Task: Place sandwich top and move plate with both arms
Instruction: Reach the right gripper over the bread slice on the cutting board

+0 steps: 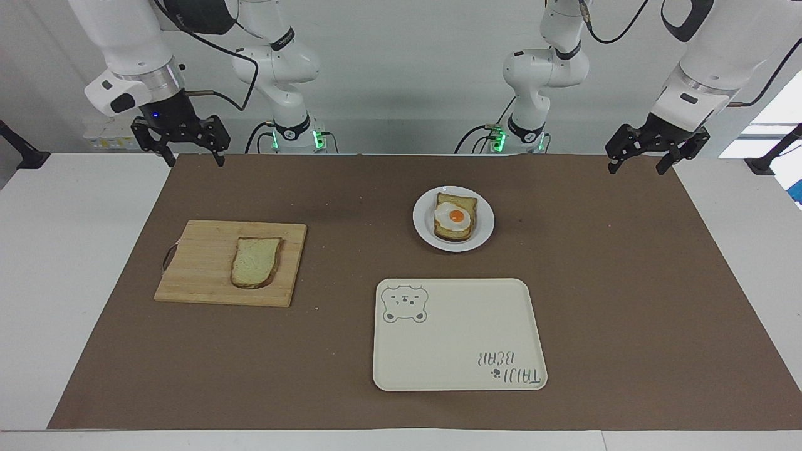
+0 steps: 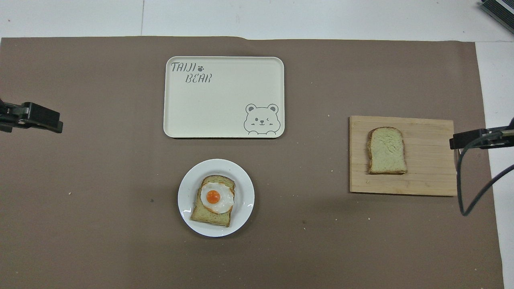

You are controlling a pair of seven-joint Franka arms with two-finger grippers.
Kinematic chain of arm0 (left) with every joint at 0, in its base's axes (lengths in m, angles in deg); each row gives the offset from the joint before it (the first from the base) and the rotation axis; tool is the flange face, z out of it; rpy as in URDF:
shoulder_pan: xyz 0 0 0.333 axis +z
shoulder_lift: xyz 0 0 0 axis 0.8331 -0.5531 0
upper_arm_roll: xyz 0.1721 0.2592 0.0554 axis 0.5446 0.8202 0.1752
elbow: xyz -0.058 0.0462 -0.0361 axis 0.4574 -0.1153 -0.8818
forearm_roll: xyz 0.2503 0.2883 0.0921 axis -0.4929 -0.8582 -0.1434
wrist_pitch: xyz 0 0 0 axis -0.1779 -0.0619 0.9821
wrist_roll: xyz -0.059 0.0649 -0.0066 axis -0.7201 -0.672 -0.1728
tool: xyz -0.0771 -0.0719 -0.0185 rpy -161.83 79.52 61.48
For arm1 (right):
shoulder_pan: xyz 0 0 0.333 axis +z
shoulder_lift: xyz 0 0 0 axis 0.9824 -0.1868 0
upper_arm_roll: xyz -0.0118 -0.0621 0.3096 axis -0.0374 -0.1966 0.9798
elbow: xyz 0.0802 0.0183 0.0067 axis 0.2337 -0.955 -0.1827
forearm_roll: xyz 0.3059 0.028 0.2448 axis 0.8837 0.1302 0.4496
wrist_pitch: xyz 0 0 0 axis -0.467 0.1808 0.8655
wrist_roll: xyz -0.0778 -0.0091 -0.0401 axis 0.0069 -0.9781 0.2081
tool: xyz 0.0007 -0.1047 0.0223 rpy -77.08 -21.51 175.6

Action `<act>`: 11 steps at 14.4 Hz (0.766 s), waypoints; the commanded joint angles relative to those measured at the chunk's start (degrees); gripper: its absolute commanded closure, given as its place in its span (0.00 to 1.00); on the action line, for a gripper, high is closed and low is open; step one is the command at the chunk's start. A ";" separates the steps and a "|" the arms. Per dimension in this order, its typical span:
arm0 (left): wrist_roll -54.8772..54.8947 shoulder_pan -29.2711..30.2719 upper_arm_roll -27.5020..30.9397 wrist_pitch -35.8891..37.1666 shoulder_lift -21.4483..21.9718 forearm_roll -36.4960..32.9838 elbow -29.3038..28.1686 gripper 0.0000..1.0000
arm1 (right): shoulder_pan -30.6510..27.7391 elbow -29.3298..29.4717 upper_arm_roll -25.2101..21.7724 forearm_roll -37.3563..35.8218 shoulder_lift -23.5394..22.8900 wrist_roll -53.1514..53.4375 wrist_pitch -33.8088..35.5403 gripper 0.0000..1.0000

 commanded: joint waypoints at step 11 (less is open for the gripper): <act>-0.02 -0.09 0.02 0.43 1.50 -1.15 -1.45 0.00 | -2.39 -6.48 0.28 3.41 -9.76 -3.42 -13.78 0.00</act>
